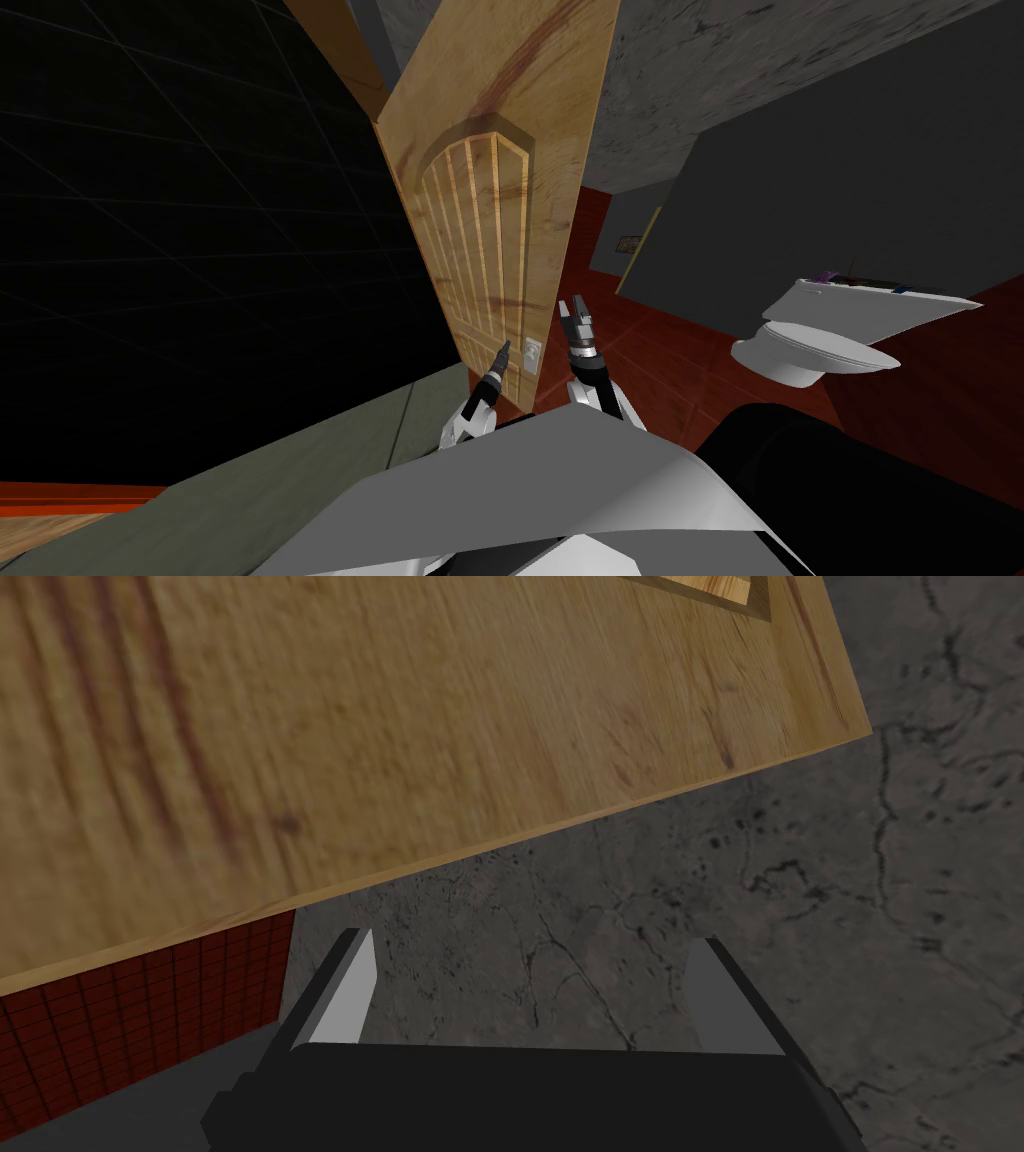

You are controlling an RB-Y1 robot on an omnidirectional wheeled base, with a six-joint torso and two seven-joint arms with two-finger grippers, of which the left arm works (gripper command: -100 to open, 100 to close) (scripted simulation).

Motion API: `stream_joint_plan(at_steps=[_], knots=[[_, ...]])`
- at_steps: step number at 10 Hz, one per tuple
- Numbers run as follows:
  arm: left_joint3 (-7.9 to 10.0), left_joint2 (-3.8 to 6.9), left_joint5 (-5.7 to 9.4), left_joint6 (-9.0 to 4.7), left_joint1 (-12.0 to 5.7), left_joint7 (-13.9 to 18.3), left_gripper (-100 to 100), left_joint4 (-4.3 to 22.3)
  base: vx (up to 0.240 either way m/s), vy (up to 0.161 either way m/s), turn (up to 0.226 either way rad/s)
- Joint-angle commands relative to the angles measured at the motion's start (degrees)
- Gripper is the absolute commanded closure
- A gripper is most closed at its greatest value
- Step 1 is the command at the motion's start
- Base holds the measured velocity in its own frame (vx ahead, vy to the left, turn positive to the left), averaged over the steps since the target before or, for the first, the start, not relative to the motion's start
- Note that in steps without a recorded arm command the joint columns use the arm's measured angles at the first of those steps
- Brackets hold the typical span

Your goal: Push the door open

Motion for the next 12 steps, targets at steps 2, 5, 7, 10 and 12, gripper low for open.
stream_joint_plan(at_steps=[2,5,7,10,12], knots=[[-2.39,-2.23,0.58,0.80,0.89,-1.4,-100,-1.4,-0.190,-0.038,0.099],[-4.68,-5.28,1.06,1.42,2.11,-2.6,-100,-3.0,-0.186,0.007,0.061],[-4.07,-3.16,0.86,1.79,1.92,-2.8,-100,-2.9,-0.039,-0.004,0.000],[-3.51,-5.03,0.76,2.72,1.14,-3.1,-100,-3.2,0.093,-0.086,0.013],[-3.67,-4.33,0.75,2.53,1.48,-3.0,100,-3.4,0.021,-0.020,0.004]])
